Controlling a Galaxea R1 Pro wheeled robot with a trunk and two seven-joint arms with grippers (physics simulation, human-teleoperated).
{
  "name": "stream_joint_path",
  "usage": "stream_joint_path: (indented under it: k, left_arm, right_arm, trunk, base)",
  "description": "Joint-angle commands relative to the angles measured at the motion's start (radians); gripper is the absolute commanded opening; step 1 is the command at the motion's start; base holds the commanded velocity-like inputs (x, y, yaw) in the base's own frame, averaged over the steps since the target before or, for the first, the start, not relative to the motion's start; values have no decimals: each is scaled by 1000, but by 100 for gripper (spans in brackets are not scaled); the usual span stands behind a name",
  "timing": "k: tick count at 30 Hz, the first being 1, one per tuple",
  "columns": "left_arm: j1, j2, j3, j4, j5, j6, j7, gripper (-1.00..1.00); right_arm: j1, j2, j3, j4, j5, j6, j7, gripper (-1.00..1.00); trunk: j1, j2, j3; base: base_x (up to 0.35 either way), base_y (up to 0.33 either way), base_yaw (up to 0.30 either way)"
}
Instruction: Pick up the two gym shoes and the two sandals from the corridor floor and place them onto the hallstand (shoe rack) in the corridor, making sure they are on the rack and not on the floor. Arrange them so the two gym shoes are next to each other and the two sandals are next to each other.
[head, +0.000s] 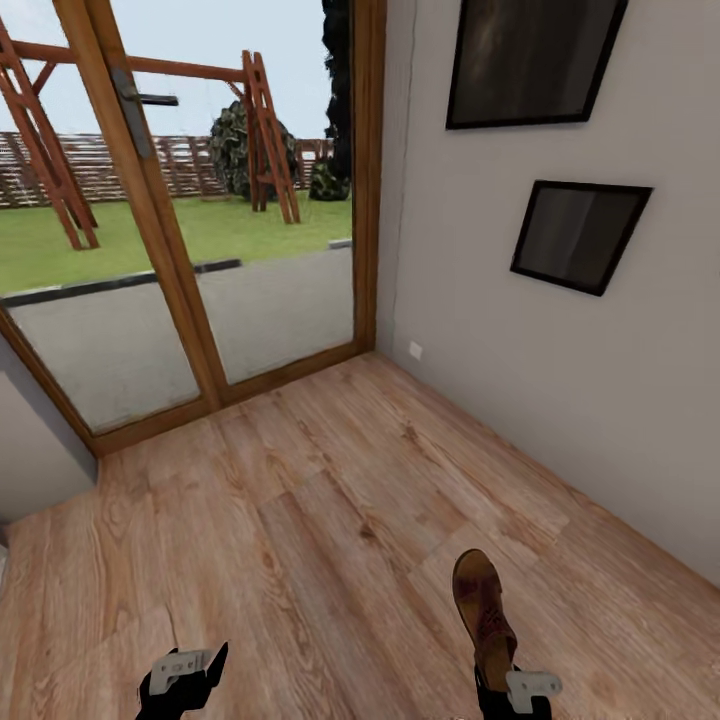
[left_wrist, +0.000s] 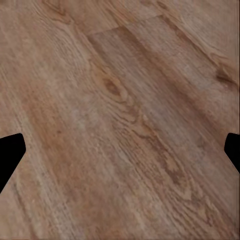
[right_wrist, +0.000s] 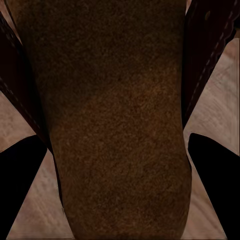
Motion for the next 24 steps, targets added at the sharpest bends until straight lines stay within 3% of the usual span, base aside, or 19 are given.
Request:
stream_joint_path:
  k: [1, 24]
  left_arm:
    - [-1, -1, 8, 0, -6, -3, -8, 100]
    - [-1, -1, 7, 0, -8, -3, -8, 100]
  right_arm:
    - [-1, 1, -5, 2, 10, -3, -4, -100]
    - [-1, 1, -6, 6, 10, -3, -4, -100]
  trunk:
    - [0, 0, 0]
    - [0, 0, 12]
  base:
    - [0, 0, -251]
    - [0, 0, -255]
